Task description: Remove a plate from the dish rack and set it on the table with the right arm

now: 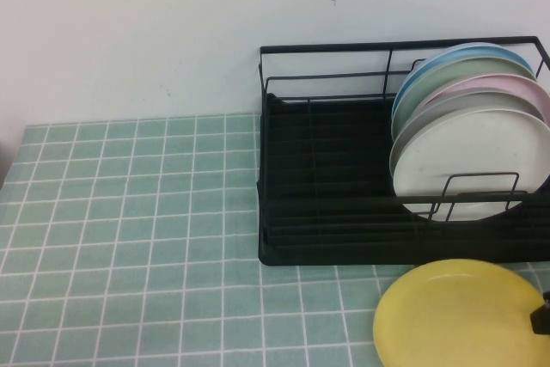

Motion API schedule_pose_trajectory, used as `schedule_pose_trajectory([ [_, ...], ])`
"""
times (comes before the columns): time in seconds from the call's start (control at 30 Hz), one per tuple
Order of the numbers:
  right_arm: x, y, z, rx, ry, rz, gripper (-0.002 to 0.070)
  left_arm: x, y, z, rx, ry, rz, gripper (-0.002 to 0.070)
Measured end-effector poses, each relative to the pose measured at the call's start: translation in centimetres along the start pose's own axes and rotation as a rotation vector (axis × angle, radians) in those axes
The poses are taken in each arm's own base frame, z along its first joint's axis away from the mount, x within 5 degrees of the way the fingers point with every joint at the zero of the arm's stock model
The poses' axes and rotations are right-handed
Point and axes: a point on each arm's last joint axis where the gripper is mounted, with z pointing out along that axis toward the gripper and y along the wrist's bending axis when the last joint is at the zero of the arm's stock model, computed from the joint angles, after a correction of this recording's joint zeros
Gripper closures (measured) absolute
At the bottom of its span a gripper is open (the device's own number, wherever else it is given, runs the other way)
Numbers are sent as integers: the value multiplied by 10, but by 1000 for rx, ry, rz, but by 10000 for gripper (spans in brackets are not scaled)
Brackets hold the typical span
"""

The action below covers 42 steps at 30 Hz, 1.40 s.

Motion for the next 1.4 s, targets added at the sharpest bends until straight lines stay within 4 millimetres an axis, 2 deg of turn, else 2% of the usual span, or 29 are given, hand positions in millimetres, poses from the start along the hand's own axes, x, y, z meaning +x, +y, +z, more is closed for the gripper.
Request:
schedule_pose_trajectory([
  [0.1, -1, -1, 0, 14, -15, 0, 451, 0, 0, 0, 0, 0, 0, 678],
  [0.23, -2, -2, 0, 24, -25, 13, 398, 0, 0, 0, 0, 0, 0, 678],
  [0.4, -1, -5, -2, 65, -17, 51, 377, 0, 0, 0, 0, 0, 0, 678],
  [0.5, 0, -3, -10, 89, -40, 34, 380, 0, 0, 0, 0, 0, 0, 678],
  [0.57, 1, 2, -19, 86, -56, 11, 412, 0, 0, 0, 0, 0, 0, 678],
  [0.63, 4, 8, -29, 76, -71, -18, 479, 0, 0, 0, 0, 0, 0, 678],
  [0.7, 9, 16, -41, 59, -83, -54, 582, 0, 0, 0, 0, 0, 0, 678],
  [0.8, 18, 29, -60, 43, -117, -105, 647, 0, 0, 0, 0, 0, 0, 678],
  [1.0, 38, 53, -91, -12, -200, -176, 675, 0, 0, 0, 0, 0, 0, 678],
  [1.13, 47, 62, -103, -31, -256, -198, 678, 0, 0, 0, 0, 0, 0, 678],
  [1.23, 47, 62, -108, 5, -310, -226, 678, 0, 0, 0, 0, 0, 0, 678],
  [1.4, 47, 52, -115, 167, -441, -262, 678, 0, 0, 0, 0, 0, 0, 678],
])
